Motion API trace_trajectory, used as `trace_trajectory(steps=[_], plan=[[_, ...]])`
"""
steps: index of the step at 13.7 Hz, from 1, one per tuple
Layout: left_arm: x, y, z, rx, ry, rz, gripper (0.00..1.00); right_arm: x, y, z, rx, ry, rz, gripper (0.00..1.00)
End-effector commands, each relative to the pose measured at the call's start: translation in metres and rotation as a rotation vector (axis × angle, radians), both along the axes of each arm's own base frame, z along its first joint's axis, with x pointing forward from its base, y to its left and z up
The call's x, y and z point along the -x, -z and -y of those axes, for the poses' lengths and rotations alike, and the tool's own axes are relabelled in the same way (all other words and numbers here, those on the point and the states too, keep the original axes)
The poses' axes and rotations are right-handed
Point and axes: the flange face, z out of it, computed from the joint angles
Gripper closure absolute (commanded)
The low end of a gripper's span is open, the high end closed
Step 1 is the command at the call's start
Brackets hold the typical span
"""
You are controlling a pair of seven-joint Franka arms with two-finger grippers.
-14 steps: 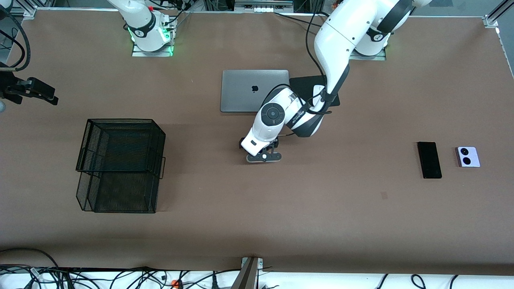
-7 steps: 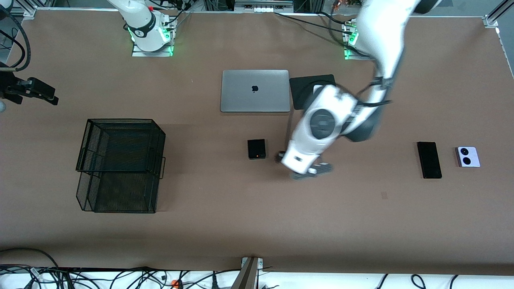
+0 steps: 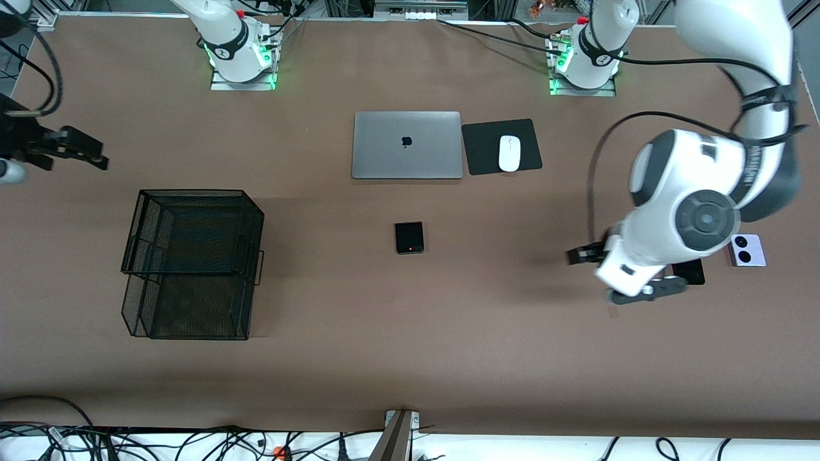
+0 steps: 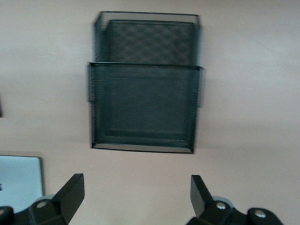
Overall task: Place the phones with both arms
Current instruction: 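Grasp the flip phone with the right gripper while the left gripper reaches the tall phone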
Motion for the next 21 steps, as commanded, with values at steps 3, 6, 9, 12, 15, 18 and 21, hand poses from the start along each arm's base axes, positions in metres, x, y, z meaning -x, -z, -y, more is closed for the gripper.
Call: trace_trajectory(steps=[3, 6, 9, 12, 15, 18, 21], plan=[[0.030, 0.001, -0.058, -0.068, 0.062, -0.063, 0.00, -0.007, 0.014, -0.090, -0.020, -0.093, -0.003, 0.00], [0.057, 0.003, -0.079, -0.050, 0.083, 0.005, 0.00, -0.001, 0.029, -0.185, -0.002, -0.039, 0.021, 0.00], [0.076, 0.023, -0.137, -0.014, 0.159, 0.143, 0.00, 0.012, 0.061, -0.284, -0.008, 0.029, 0.052, 0.00], [0.087, 0.050, -0.203, 0.000, 0.175, 0.170, 0.00, 0.035, 0.098, -0.389, 0.013, 0.092, 0.099, 0.00], [0.092, 0.105, -0.264, 0.071, 0.164, 0.141, 0.00, 0.059, 0.137, -0.481, 0.053, 0.137, 0.149, 0.00], [0.097, 0.151, -0.293, 0.119, 0.150, 0.094, 0.00, 0.072, 0.185, -0.529, 0.057, 0.126, 0.144, 0.00], [0.092, 0.186, -0.295, 0.126, 0.169, 0.131, 0.00, 0.074, 0.237, -0.538, 0.065, 0.091, 0.143, 0.00]])
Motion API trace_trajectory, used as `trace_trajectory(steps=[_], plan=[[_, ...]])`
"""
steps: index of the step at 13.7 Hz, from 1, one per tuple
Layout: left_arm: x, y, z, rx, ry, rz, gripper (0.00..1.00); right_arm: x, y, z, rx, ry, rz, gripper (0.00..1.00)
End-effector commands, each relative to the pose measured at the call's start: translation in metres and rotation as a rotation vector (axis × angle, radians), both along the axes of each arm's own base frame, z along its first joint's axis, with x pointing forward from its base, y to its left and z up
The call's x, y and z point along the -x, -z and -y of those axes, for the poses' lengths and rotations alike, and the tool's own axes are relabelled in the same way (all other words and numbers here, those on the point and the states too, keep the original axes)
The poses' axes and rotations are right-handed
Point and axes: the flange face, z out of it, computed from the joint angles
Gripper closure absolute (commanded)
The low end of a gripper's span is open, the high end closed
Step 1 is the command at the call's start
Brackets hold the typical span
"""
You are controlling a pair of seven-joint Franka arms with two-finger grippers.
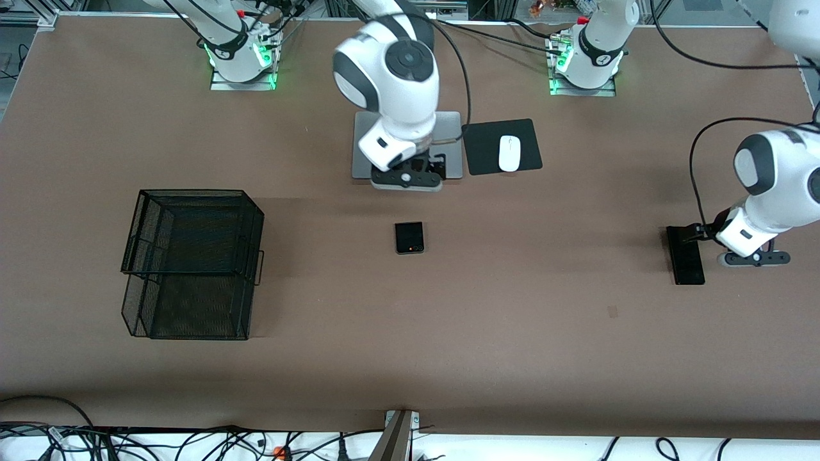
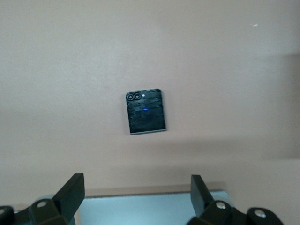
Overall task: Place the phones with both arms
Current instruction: 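Grasp the flip phone with the right gripper while the left gripper reaches the tall phone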
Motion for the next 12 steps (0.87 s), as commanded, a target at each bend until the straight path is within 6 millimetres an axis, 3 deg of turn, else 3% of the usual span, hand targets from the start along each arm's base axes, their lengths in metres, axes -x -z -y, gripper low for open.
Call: trace_trajectory(steps=[1, 4, 8, 12], plan=[[-0.011, 0.023, -0.002, 0.022, 0.023, 0.043, 0.00, -0.009, 0.044, -0.002, 0.010, -0.017, 0.023, 0.00], [-0.008, 0.046, -0.015, 0.029, 0.022, 0.046, 0.00, -0.022, 0.094, 0.015, -0.011, -0.105, 0.046, 0.00], [-0.005, 0.058, -0.019, 0.038, 0.037, 0.029, 0.00, -0.051, 0.148, 0.037, -0.032, -0.199, 0.081, 0.00], [-0.002, 0.067, -0.025, 0.046, 0.031, 0.019, 0.00, -0.053, 0.176, 0.036, -0.046, -0.214, 0.101, 0.00]])
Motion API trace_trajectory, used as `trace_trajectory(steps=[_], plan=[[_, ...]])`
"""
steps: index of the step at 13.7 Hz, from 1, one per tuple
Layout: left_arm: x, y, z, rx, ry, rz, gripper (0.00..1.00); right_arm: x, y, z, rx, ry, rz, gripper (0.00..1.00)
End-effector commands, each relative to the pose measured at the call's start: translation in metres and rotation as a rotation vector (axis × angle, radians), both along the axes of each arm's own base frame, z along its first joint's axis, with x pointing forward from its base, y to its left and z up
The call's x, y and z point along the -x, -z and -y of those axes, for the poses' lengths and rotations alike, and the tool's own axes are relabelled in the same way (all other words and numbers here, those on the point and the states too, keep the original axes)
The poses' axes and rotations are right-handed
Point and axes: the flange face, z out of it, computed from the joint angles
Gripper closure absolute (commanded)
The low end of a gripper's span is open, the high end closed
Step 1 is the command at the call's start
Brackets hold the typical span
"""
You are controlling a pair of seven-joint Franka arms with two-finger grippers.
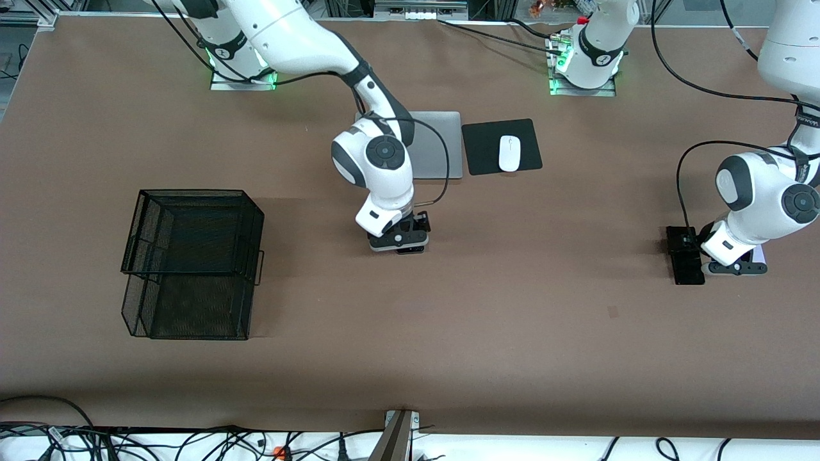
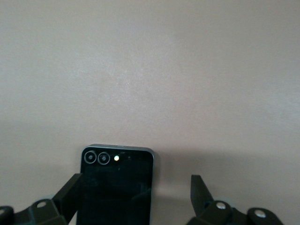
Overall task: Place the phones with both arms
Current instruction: 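Lower the flip phone into the mesh basket while the left gripper grasps the tall phone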
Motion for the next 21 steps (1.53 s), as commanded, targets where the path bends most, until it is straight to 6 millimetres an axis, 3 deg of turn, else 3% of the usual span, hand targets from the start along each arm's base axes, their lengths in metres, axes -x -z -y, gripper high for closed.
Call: trace_trajectory(steps=[1, 4, 5, 6, 8, 9, 10, 12, 14, 16, 18, 21], plan=[[0.000, 0.011, -0.009, 0.028, 0.002, -0.001, 0.00, 0.006, 0.010, -0.009, 0.002, -0.047, 0.007, 0.00], [0.000, 0.014, -0.006, 0.045, -0.008, -0.002, 0.00, 0.016, 0.021, -0.020, -0.005, -0.073, 0.008, 0.00], [-0.001, 0.014, -0.004, 0.058, -0.019, 0.003, 0.05, 0.021, 0.025, -0.023, -0.001, -0.079, 0.003, 0.00], [-0.001, 0.014, -0.004, 0.067, -0.028, 0.004, 0.21, 0.024, 0.027, -0.025, -0.001, -0.082, 0.002, 0.00], [-0.001, 0.013, -0.003, 0.069, -0.029, 0.004, 0.73, 0.026, 0.030, -0.028, -0.006, -0.084, 0.005, 0.00], [-0.002, 0.013, -0.002, 0.070, -0.028, 0.005, 0.79, 0.026, 0.033, -0.028, -0.010, -0.086, 0.007, 0.00], [-0.002, 0.010, -0.003, 0.069, -0.028, 0.007, 0.81, 0.025, 0.035, -0.027, -0.012, -0.077, 0.006, 0.01], [-0.007, 0.000, 0.002, 0.068, -0.018, 0.020, 0.81, 0.023, 0.028, -0.026, -0.019, -0.081, 0.012, 0.62], [-0.015, -0.031, 0.009, 0.048, 0.005, 0.057, 0.81, 0.011, 0.017, -0.018, -0.028, -0.060, 0.018, 1.00], [-0.027, -0.063, 0.017, 0.048, 0.025, 0.050, 0.80, 0.007, 0.000, -0.017, -0.054, -0.035, 0.019, 1.00], [-0.045, -0.092, 0.022, 0.065, 0.037, -0.018, 0.79, 0.002, -0.034, -0.014, -0.062, 0.001, -0.011, 1.00], [-0.071, -0.145, 0.060, 0.101, 0.084, -0.086, 0.79, -0.011, -0.122, -0.002, -0.012, 0.039, -0.080, 1.00]])
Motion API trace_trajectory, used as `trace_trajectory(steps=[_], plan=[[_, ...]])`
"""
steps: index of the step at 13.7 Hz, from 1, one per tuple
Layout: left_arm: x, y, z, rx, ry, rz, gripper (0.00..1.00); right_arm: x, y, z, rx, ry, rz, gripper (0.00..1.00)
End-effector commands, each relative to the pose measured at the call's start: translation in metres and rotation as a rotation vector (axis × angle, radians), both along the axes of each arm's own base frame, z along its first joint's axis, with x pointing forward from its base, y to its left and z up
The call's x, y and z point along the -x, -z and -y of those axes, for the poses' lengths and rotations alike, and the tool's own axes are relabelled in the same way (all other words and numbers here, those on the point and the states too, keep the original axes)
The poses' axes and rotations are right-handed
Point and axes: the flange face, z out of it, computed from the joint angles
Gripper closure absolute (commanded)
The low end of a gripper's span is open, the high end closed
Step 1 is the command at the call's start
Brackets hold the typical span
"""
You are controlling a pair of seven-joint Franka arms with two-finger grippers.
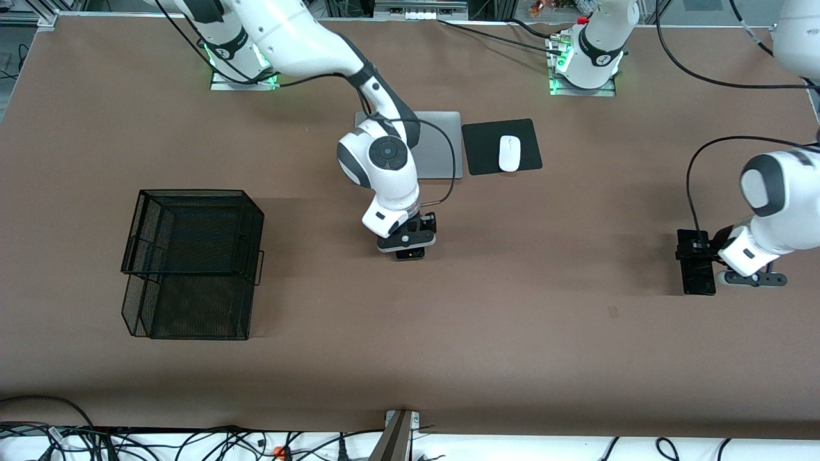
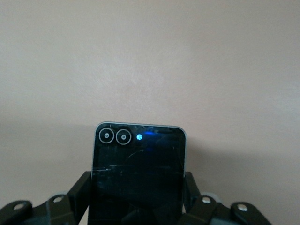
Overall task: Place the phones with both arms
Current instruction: 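Lower the flip phone into the mesh basket while the left gripper grasps the tall phone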
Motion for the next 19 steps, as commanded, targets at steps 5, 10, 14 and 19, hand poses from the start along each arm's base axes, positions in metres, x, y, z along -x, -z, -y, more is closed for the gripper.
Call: trace_trajectory(steps=[5, 10, 14, 19], plan=[[-0.042, -0.090, 0.152, 0.006, 0.047, -0.065, 0.78, -0.044, -0.158, 0.141, 0.112, 0.083, -0.172, 1.00], [-0.011, -0.072, 0.361, -0.034, 0.008, -0.091, 0.78, -0.054, -0.170, 0.344, 0.128, 0.012, -0.211, 1.00], [0.024, -0.037, 0.510, -0.035, -0.046, -0.058, 0.79, -0.054, -0.143, 0.465, 0.121, 0.015, -0.223, 1.00], [0.058, 0.027, 0.608, 0.054, -0.124, 0.050, 0.79, -0.059, -0.077, 0.545, 0.055, 0.059, -0.261, 1.00]])
